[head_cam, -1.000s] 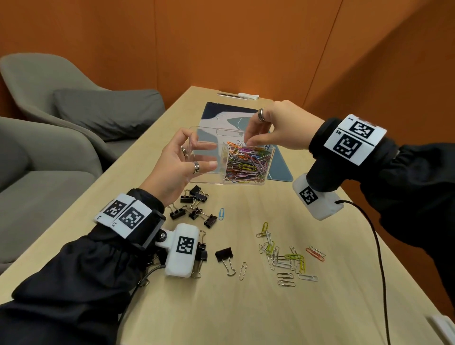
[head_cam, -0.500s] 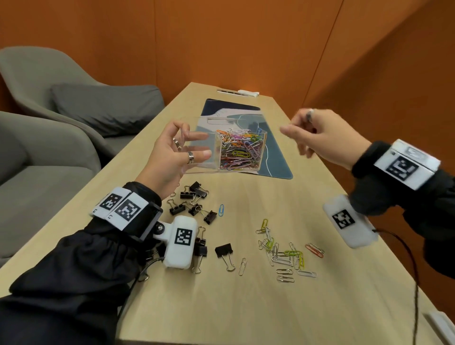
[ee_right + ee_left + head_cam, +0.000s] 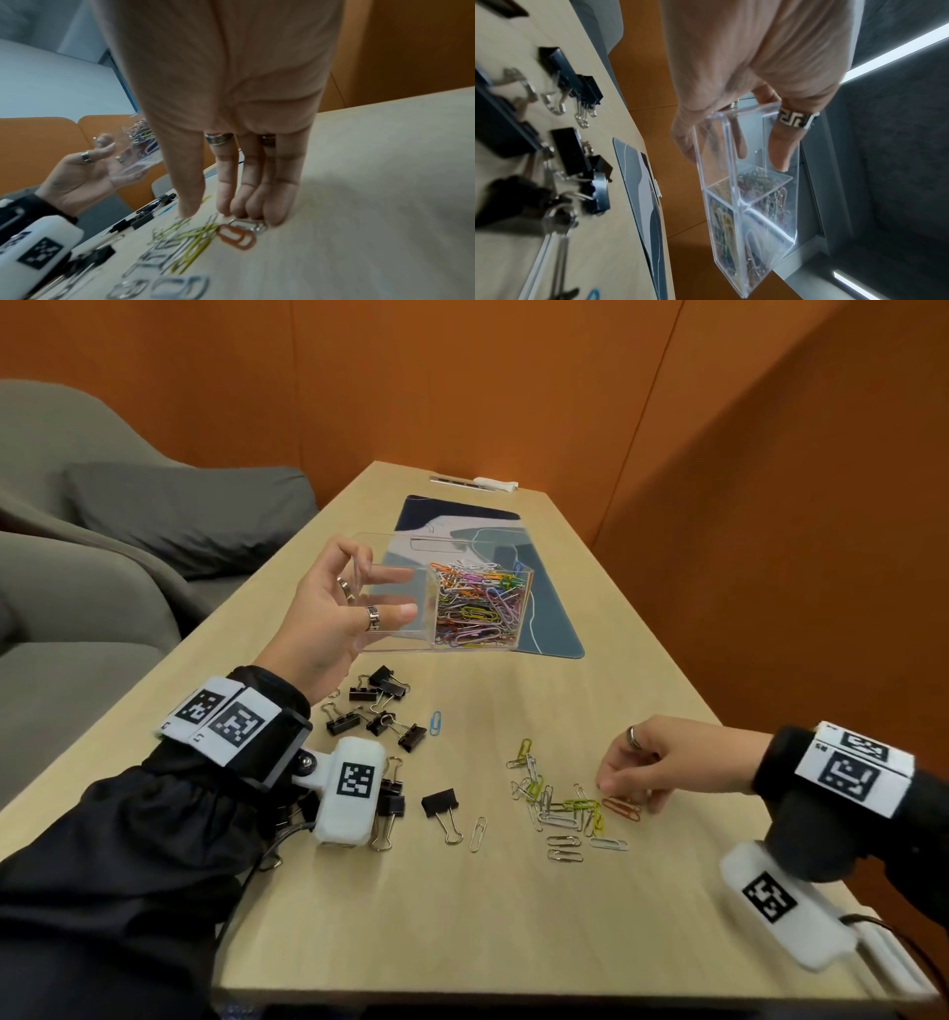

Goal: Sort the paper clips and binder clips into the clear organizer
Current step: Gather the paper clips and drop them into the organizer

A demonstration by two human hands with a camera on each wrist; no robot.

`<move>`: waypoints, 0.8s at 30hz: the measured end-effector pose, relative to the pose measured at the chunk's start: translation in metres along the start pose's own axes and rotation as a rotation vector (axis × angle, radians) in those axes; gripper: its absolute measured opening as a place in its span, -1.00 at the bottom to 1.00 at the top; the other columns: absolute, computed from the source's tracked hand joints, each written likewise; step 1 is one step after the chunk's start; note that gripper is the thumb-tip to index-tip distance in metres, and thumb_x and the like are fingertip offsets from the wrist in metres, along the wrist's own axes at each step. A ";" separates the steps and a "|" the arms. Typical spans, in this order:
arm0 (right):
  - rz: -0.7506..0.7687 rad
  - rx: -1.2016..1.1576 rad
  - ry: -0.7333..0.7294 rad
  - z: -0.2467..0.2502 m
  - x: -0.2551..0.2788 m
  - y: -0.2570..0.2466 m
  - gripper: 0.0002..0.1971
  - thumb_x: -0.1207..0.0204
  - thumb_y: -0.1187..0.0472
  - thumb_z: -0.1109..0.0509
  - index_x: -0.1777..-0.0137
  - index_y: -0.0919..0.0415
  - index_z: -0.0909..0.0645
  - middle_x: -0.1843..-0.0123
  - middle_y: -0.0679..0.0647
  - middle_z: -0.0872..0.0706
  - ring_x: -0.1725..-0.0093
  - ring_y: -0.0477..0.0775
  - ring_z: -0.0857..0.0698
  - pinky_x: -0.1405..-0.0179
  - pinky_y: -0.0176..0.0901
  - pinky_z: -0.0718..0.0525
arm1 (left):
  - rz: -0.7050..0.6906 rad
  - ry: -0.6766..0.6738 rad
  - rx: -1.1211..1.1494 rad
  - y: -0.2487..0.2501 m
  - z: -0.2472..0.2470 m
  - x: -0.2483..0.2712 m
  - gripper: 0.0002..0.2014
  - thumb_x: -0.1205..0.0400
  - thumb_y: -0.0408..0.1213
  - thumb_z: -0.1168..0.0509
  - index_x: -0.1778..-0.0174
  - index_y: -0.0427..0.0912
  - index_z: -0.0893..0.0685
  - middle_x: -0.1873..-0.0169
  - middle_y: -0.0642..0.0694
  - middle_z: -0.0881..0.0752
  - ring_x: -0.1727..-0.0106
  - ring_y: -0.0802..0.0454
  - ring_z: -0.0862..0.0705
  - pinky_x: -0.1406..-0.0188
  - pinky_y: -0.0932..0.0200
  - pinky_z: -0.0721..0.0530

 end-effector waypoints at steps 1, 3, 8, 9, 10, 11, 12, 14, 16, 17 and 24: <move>0.022 -0.014 -0.012 -0.003 0.002 -0.005 -0.84 -0.51 0.16 -0.45 -0.02 0.22 -0.70 0.24 0.02 -0.71 0.37 -0.20 -0.65 0.19 -0.29 -0.73 | 0.003 -0.003 -0.002 0.000 0.000 0.000 -0.58 -0.31 -0.54 -0.42 0.25 0.00 -0.36 -0.11 -0.14 -0.70 -0.15 -0.19 -0.69 0.17 0.19 -0.72; 0.062 -0.034 -0.036 -0.009 0.005 -0.013 -0.80 -0.44 0.15 -0.52 -0.02 0.18 -0.68 0.20 0.00 -0.73 0.33 -0.18 -0.66 0.20 -0.33 -0.71 | 0.007 -0.006 -0.013 -0.002 -0.001 0.000 -0.58 -0.31 -0.55 -0.42 0.25 0.01 -0.37 -0.12 -0.16 -0.69 -0.17 -0.19 -0.69 0.14 0.18 -0.72; 0.137 0.110 -0.046 -0.025 0.011 -0.026 -0.51 -0.19 0.07 -0.69 -0.11 0.00 -0.62 0.12 -0.17 -0.59 0.23 -0.19 -0.59 0.18 -0.36 -0.60 | 0.008 -0.018 -0.021 -0.003 -0.001 0.000 -0.57 -0.40 -0.63 -0.38 0.25 0.02 -0.37 -0.11 -0.15 -0.69 -0.14 -0.17 -0.70 0.13 0.17 -0.72; 0.154 0.142 -0.042 -0.028 0.011 -0.028 -0.49 -0.17 0.09 -0.70 -0.11 -0.02 -0.60 0.13 -0.19 -0.56 0.23 -0.19 -0.55 0.20 -0.38 -0.57 | 0.008 -0.018 -0.021 -0.003 -0.002 0.000 -0.57 -0.39 -0.62 -0.38 0.24 0.02 -0.37 -0.11 -0.15 -0.69 -0.14 -0.17 -0.70 0.14 0.17 -0.72; 0.170 0.158 -0.031 -0.030 0.011 -0.029 -0.50 -0.18 0.11 -0.70 -0.10 -0.02 -0.59 0.15 -0.20 -0.53 0.24 -0.19 -0.53 0.24 -0.42 -0.54 | 0.009 -0.017 -0.020 -0.003 -0.002 0.000 -0.57 -0.37 -0.60 -0.39 0.24 0.02 -0.37 -0.11 -0.14 -0.69 -0.13 -0.16 -0.70 0.15 0.18 -0.72; 0.183 0.159 -0.016 -0.030 0.011 -0.029 -0.53 -0.19 0.13 -0.70 -0.08 -0.02 -0.60 0.18 -0.21 -0.52 0.26 -0.20 -0.52 0.27 -0.45 -0.52 | 0.010 -0.016 -0.018 -0.003 -0.002 0.001 -0.58 -0.34 -0.57 -0.40 0.24 0.02 -0.37 -0.11 -0.14 -0.69 -0.13 -0.16 -0.70 0.16 0.19 -0.72; 0.188 0.152 -0.003 -0.030 0.010 -0.029 -0.56 -0.22 0.16 -0.68 -0.06 -0.01 -0.61 0.22 -0.20 -0.52 0.28 -0.22 -0.52 0.28 -0.48 -0.51 | 0.012 -0.014 -0.016 -0.003 -0.002 0.001 -0.58 -0.33 -0.56 -0.41 0.24 0.02 -0.37 -0.11 -0.14 -0.69 -0.13 -0.16 -0.70 0.16 0.19 -0.72; 0.186 0.127 0.018 -0.027 0.008 -0.028 -0.67 -0.28 0.18 -0.65 -0.01 0.02 -0.65 0.27 -0.20 -0.56 0.31 -0.23 -0.56 0.28 -0.50 -0.52 | 0.014 -0.012 -0.015 -0.003 -0.002 0.001 -0.58 -0.34 -0.58 -0.40 0.25 0.02 -0.38 -0.11 -0.15 -0.69 -0.13 -0.16 -0.70 0.17 0.19 -0.72; 0.189 0.108 0.041 -0.024 0.005 -0.027 -0.78 -0.33 0.20 -0.62 0.07 0.02 -0.69 0.33 -0.20 -0.62 0.34 -0.21 -0.61 0.26 -0.49 -0.55 | 0.015 -0.010 -0.019 -0.003 -0.002 0.000 -0.57 -0.38 -0.62 -0.38 0.25 0.01 -0.37 -0.10 -0.14 -0.70 -0.12 -0.16 -0.71 0.16 0.18 -0.72; 0.193 0.099 0.049 -0.023 0.004 -0.027 -0.82 -0.34 0.21 -0.61 0.12 0.01 -0.69 0.36 -0.20 -0.65 0.35 -0.22 -0.62 0.25 -0.48 -0.56 | 0.016 -0.010 -0.022 -0.004 -0.002 0.000 -0.57 -0.38 -0.63 -0.37 0.25 0.01 -0.37 -0.09 -0.13 -0.70 -0.12 -0.16 -0.71 0.16 0.18 -0.72; 0.193 0.045 0.044 -0.018 -0.007 -0.031 -0.89 -0.42 0.29 -0.54 0.15 0.09 -0.69 0.32 -0.11 -0.71 0.43 -0.32 -0.65 0.30 -0.52 -0.58 | 0.026 -0.007 -0.040 -0.004 -0.002 0.000 -0.58 -0.31 -0.55 -0.41 0.25 0.01 -0.37 -0.10 -0.14 -0.69 -0.05 -0.17 -0.71 -0.03 0.03 -0.69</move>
Point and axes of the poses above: each hand's wrist, its own x-axis away from the middle knuckle, its own z-axis out of the back of the hand, y = z × x, the point moved 6 cm from there along -x, towards the middle knuckle
